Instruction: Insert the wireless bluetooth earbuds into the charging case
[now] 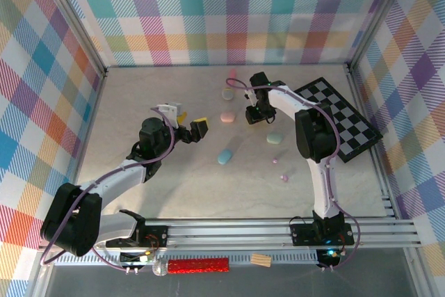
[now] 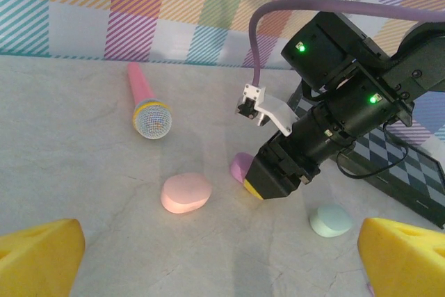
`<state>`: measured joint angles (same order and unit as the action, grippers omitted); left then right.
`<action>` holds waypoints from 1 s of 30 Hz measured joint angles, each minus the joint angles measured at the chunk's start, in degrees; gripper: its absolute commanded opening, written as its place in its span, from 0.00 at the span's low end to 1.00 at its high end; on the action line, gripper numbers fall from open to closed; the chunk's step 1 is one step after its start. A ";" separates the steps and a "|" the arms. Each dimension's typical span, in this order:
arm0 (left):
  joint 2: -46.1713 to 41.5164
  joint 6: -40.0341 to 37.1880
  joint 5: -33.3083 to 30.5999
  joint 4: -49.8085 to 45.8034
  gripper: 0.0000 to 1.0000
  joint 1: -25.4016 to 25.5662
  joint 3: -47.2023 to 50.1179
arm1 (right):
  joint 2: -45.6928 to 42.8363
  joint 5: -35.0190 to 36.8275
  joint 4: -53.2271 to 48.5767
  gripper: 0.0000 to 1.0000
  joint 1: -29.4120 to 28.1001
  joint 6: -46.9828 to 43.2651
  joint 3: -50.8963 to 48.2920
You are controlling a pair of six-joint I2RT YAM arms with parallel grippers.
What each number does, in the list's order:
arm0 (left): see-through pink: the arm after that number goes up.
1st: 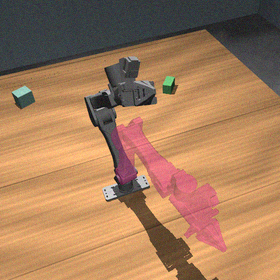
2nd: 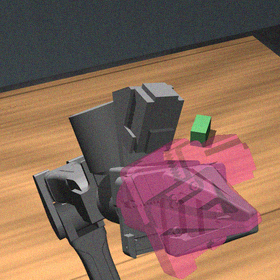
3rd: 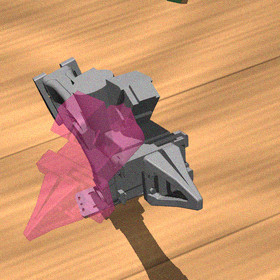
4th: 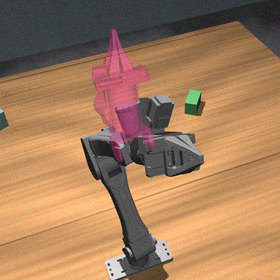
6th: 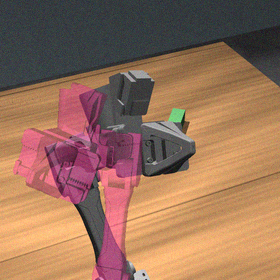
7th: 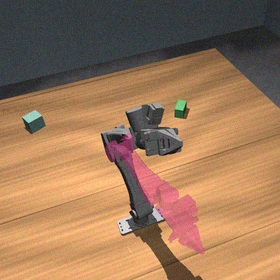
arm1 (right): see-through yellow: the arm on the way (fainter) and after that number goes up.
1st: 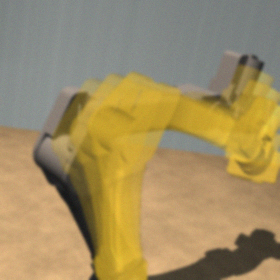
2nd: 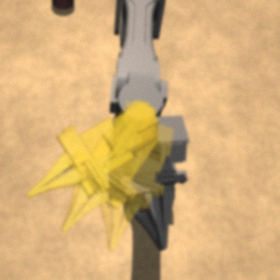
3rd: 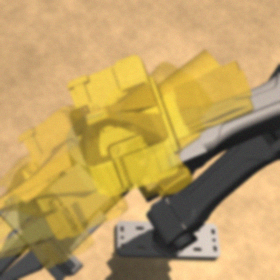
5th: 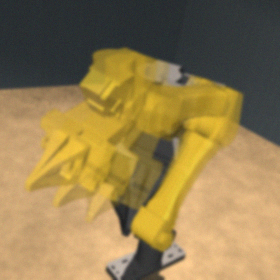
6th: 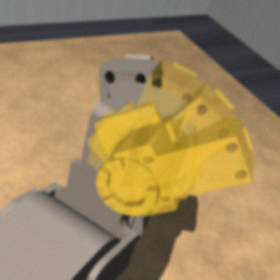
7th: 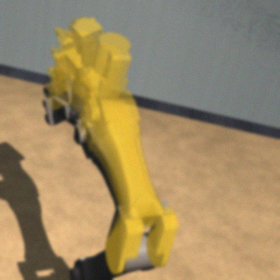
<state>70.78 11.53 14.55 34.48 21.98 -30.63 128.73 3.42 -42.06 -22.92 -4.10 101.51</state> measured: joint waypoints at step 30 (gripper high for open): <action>0.76 -26.82 26.03 -31.95 1.00 0.26 -21.35 | -48.48 -24.83 -0.20 0.34 -0.50 -11.52 -27.30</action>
<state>71.55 -15.29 40.58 2.52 22.24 -51.99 80.25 -21.41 -42.26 -23.42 -15.62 74.22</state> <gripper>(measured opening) 0.998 0.394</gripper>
